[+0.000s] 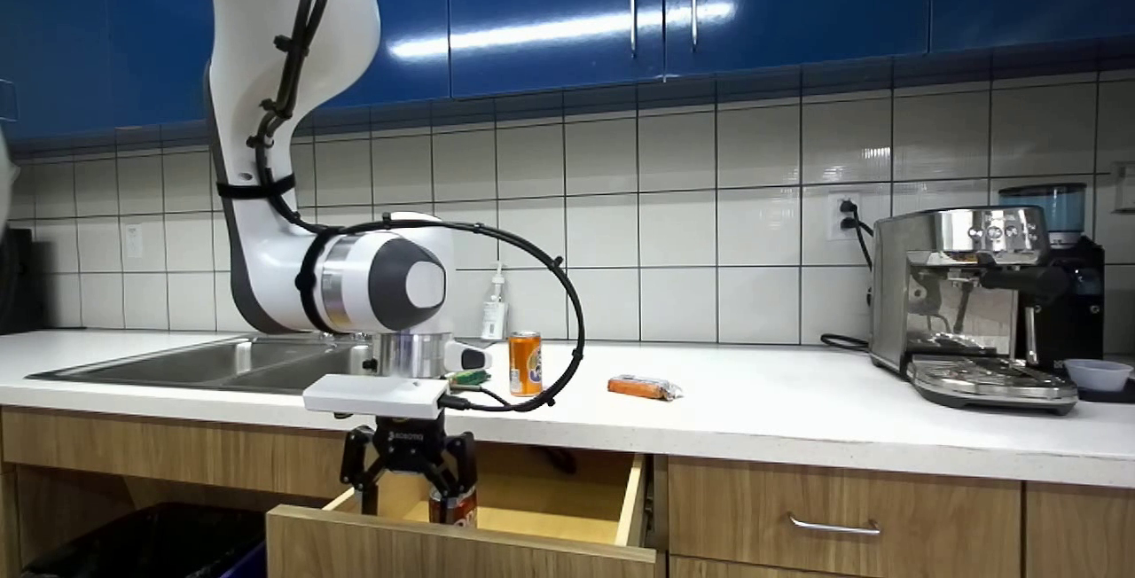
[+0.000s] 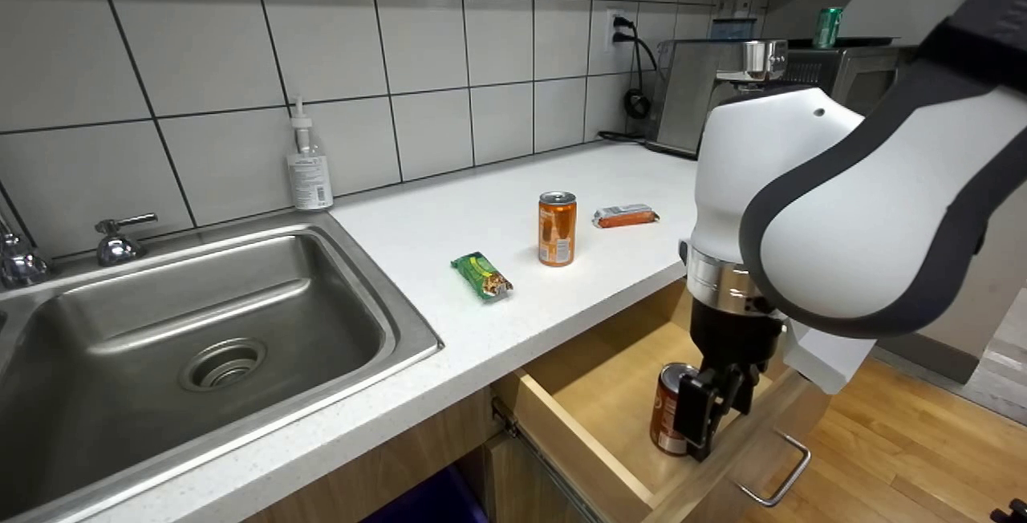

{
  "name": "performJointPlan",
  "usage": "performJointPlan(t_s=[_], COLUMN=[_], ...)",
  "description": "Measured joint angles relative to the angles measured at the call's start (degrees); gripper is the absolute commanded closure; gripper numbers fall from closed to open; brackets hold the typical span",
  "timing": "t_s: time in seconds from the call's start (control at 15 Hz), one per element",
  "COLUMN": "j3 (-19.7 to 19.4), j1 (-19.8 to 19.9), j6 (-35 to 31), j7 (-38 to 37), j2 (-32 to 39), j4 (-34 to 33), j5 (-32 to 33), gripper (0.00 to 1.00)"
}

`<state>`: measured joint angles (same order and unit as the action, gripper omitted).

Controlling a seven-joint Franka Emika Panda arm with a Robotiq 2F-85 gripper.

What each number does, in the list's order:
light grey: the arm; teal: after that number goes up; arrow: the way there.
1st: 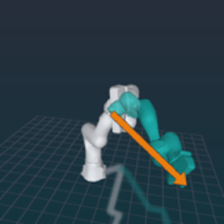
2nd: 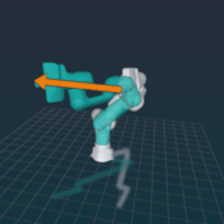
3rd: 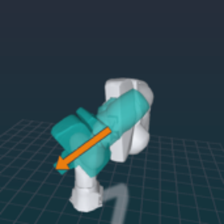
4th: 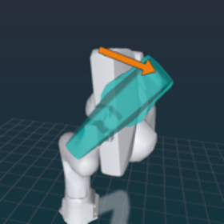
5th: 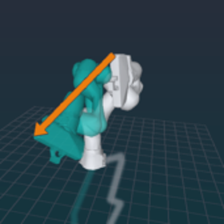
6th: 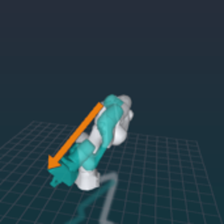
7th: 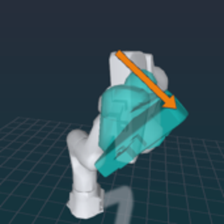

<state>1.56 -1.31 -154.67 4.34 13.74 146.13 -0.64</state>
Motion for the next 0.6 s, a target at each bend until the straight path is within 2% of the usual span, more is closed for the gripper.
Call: performJointPlan(t_s=[0.6], j3=[0.04], j1=[-0.88], j6=[0.22], j7=[-3.32], j2=[-1.0], j4=[1.51], j5=[0.0], gripper=[0.0])
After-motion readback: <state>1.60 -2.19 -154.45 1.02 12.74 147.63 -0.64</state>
